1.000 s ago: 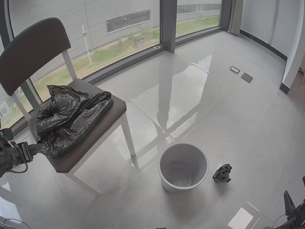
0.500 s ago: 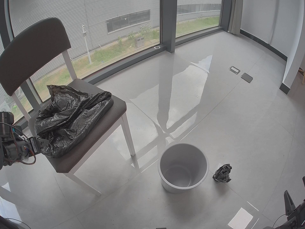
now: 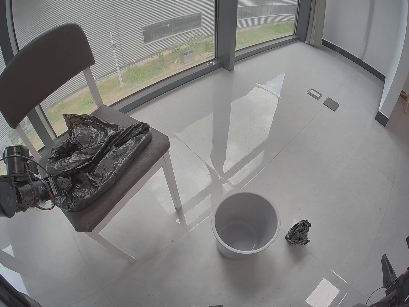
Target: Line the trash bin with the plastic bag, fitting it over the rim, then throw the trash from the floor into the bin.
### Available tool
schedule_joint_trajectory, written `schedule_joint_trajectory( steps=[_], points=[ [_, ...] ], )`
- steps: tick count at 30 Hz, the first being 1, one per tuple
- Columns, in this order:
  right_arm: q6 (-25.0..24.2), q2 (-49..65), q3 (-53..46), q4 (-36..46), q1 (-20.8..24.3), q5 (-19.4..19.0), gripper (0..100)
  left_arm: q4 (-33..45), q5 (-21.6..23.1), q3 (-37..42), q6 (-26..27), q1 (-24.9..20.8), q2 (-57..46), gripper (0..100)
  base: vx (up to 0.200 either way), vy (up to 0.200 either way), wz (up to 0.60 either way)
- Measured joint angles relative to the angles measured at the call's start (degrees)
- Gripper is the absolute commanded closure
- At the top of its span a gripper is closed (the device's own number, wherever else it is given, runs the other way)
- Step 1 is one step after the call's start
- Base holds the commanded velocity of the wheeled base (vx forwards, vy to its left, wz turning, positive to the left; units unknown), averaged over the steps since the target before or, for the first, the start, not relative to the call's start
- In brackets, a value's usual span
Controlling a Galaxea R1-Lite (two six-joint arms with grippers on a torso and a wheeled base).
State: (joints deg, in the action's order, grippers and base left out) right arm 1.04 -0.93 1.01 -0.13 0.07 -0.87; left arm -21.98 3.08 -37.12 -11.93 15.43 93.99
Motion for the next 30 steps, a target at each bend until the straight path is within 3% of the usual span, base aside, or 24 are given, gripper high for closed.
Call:
schedule_joint_trajectory(
  steps=[1, 2, 11, 20, 26, 30],
  points=[
    [0.0, 0.0, 0.0, 0.0, 0.0, 0.0, 0, -0.3, 0.0, 0.0, 0.0, 0.0, 0.3, 0, 0.000, 0.000, 0.00],
    [0.0, 0.0, 0.0, 0.0, 0.0, 0.0, 0, -0.4, 0.0, 0.0, 0.0, 0.0, 0.5, 100, 0.000, 0.000, 0.00],
    [0.2, 0.0, 0.0, -0.4, 0.0, -0.3, 0, -0.4, 0.1, -0.1, 0.5, -0.1, 2.4, 100, 0.000, 0.000, 0.00],
    [-6.5, -2.3, 9.5, -3.9, 0.2, -1.6, 0, -0.4, 0.3, -0.2, 0.6, -0.4, 2.4, 100, 0.000, 0.000, 0.00],
    [-7.4, -14.0, 19.2, -5.9, 0.4, -5.4, 0, -0.3, 0.5, -0.4, 0.6, -3.1, -2.2, 100, 0.000, 0.000, 0.00],
    [-7.6, -24.5, 23.8, -9.0, 0.6, -8.4, 0, 0.7, 0.9, -1.5, 0.8, -8.4, -8.7, 100, 0.000, 0.000, 0.00]
  ],
)
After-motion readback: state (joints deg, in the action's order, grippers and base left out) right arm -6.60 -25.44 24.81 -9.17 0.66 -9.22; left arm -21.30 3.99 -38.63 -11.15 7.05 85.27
